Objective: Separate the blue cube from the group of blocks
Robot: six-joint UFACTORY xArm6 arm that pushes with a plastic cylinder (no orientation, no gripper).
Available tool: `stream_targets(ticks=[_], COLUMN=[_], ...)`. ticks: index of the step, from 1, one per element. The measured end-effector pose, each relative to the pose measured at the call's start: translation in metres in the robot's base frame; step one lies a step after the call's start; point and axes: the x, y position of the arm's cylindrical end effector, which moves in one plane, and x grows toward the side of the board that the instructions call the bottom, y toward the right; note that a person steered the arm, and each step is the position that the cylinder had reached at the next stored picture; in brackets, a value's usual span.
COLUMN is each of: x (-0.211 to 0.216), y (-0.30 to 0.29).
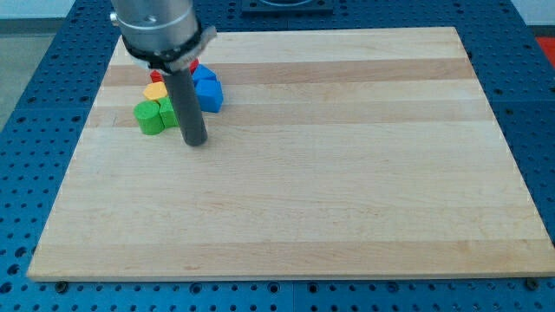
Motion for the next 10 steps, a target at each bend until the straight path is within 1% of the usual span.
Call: stream_targets(ticks=[1,2,4,5,7,8,9,10], x=[0.073,0.076,0.077,0.035,-0.057,-0.088,-0.081,-0.075], y=[0.018,0.018,-0.101,-0.114,-0.114,-0.1,-0.032,0.051])
